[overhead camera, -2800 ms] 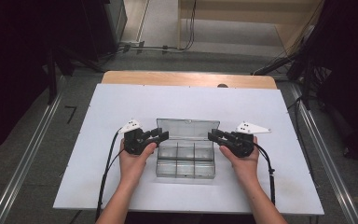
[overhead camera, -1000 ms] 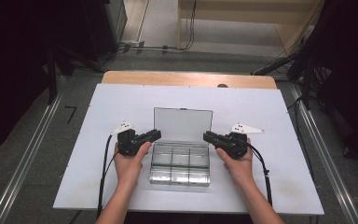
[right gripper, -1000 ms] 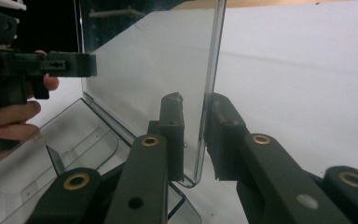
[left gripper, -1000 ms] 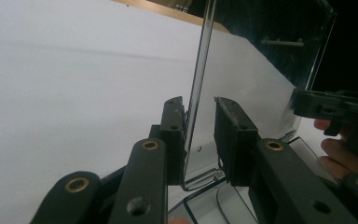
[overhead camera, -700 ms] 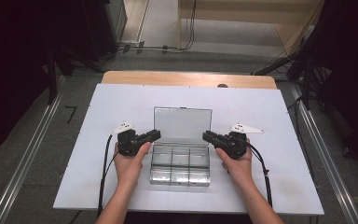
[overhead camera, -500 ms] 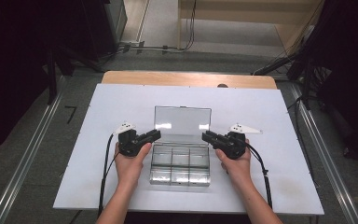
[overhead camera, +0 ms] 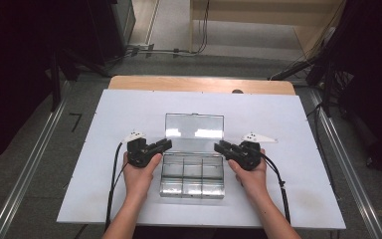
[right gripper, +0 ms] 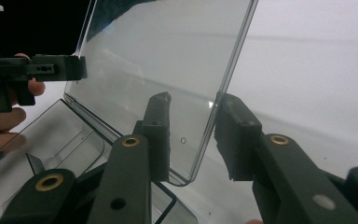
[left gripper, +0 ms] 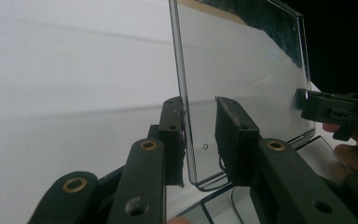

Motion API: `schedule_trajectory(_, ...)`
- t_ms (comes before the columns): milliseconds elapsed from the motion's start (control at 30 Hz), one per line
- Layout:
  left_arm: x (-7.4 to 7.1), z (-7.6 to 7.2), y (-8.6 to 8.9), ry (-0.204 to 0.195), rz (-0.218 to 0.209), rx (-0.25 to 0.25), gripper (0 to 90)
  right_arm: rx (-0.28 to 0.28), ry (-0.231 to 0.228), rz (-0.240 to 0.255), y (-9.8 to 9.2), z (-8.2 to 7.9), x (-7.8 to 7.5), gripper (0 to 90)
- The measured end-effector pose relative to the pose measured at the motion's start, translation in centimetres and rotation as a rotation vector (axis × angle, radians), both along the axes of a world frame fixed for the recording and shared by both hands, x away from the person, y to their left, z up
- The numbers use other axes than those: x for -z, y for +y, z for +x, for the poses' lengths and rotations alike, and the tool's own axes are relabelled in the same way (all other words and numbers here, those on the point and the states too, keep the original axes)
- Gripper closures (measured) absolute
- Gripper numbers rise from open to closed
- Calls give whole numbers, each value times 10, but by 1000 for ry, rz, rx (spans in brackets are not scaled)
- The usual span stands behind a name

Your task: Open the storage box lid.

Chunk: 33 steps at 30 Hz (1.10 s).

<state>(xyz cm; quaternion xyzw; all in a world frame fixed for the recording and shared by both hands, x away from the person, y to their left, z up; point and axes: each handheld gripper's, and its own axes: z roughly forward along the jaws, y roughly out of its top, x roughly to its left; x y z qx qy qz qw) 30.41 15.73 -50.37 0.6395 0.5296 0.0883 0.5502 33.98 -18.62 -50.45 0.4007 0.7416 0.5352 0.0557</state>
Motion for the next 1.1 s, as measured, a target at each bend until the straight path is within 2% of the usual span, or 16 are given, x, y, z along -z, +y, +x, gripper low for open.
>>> schedule_trajectory(500,3,2,-2,38,12,-9,675,1,36,-10,1,2,4,575)
schedule_trajectory(900,4,3,-6,54,38,-7,606,-9,63,-14,2,4,6,518)
schedule_trajectory(1100,4,3,-7,51,50,-3,598,-10,61,-19,3,4,7,505)
